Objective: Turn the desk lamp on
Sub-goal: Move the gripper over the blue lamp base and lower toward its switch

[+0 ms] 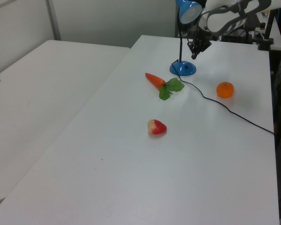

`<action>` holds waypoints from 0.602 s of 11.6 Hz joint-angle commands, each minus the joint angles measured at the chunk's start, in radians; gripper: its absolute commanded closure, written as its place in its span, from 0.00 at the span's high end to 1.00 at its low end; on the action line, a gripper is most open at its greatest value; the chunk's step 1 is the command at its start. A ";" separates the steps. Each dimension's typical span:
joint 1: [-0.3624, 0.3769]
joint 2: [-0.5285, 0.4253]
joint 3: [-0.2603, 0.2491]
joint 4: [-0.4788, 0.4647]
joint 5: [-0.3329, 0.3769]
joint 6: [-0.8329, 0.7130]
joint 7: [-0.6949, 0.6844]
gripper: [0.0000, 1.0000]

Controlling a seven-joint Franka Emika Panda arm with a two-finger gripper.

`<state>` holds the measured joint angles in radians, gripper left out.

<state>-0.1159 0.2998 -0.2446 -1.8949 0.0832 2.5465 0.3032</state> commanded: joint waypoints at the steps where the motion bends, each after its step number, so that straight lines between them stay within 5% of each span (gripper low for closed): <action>1: -0.016 0.048 0.024 0.019 0.024 0.081 0.010 0.00; 7: -0.039 0.111 0.053 0.036 0.023 0.196 0.057 0.00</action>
<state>-0.1415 0.3881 -0.2054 -1.8874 0.0893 2.7267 0.3497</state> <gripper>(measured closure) 0.991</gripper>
